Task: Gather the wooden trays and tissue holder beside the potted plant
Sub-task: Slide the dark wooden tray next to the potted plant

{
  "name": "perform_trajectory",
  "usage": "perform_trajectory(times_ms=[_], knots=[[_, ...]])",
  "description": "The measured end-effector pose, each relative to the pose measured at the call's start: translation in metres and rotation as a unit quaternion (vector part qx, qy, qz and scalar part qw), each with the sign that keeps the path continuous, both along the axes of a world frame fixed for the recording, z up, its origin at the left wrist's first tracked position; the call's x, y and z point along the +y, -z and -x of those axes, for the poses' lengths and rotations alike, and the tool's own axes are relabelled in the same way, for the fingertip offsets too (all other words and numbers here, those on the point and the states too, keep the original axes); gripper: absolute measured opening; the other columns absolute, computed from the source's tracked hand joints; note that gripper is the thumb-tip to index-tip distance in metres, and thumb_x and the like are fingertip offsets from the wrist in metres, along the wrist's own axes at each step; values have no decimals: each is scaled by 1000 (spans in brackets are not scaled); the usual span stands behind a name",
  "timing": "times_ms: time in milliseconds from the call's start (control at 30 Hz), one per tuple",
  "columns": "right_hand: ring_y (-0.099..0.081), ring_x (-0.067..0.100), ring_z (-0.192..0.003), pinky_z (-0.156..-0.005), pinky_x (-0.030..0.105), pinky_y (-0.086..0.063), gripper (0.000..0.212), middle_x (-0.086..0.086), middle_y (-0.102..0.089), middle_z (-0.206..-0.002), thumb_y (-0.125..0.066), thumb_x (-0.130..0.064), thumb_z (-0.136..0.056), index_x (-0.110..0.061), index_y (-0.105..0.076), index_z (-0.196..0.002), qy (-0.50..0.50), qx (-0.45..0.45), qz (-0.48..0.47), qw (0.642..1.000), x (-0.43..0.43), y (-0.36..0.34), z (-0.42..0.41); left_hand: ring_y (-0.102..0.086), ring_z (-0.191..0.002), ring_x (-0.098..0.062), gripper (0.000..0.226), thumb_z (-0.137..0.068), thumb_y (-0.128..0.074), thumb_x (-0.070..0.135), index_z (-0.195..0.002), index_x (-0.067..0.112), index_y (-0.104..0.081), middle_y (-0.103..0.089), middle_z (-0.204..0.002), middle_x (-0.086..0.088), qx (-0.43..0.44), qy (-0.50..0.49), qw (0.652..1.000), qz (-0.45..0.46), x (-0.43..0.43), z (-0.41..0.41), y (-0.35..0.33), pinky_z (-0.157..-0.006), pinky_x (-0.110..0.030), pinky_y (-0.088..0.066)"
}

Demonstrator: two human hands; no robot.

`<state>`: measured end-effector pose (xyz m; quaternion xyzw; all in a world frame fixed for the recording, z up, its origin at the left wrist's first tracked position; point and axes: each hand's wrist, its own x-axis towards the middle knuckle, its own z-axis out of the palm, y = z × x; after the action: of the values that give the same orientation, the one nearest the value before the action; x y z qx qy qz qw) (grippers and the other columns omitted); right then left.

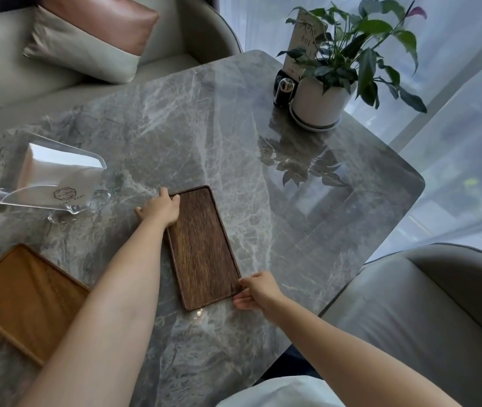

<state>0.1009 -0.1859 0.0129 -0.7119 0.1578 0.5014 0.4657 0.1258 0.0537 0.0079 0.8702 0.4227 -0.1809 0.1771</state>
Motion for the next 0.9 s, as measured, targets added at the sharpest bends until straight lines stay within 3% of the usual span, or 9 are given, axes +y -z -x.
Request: perform_trajectory(times_ms=[67, 133, 433, 633, 900], knots=[[-58, 15, -35, -36, 22, -51, 23, 17, -58, -61, -48, -6, -92, -2, -53, -70, 3, -22, 9, 1000, -4, 2, 0, -43, -131, -37, 55, -101, -20, 38, -148, 9, -17, -48, -140, -24, -5, -12, 1000, -2, -2, 0, 1, -112, -48, -23], [-58, 16, -39, -37, 21, -51, 28, 16, -58, -59, -50, -6, -91, -6, -53, -63, 10, -44, 17, 999, -8, 5, -1, -44, -130, -38, 54, -102, -21, 37, -147, 9, -20, -49, -138, -25, -7, -20, 1000, -4, -3, 0, 2, -112, -48, -24], [-44, 1, -24, -31, 14, -42, 30, 8, -50, -53, -49, -5, -92, -9, -51, -62, 26, -126, 9, 992, -22, 3, -44, -48, -125, -41, 47, -102, -23, 35, -131, 1, -36, -52, -131, -28, -40, -77, 996, 4, -6, -11, -4, -108, -47, -30], [-43, 13, -45, -33, 16, -38, 31, 6, -49, -55, -52, -6, -91, -13, -48, -61, 7, -196, 11, 981, -25, -9, -98, -47, -125, -42, 46, -101, -25, 35, -130, 2, -36, -51, -133, -29, -70, -120, 990, 18, -9, -35, -13, -106, -47, -36], [-45, 13, -46, -36, 19, -40, 28, 5, -51, -57, -53, -7, -90, -13, -48, -64, -17, -247, 28, 968, -33, -15, -186, -49, -122, -44, 43, -100, -31, 32, -129, 0, -36, -52, -131, -31, -104, -146, 983, 33, -21, -102, -16, -102, -47, -38]])
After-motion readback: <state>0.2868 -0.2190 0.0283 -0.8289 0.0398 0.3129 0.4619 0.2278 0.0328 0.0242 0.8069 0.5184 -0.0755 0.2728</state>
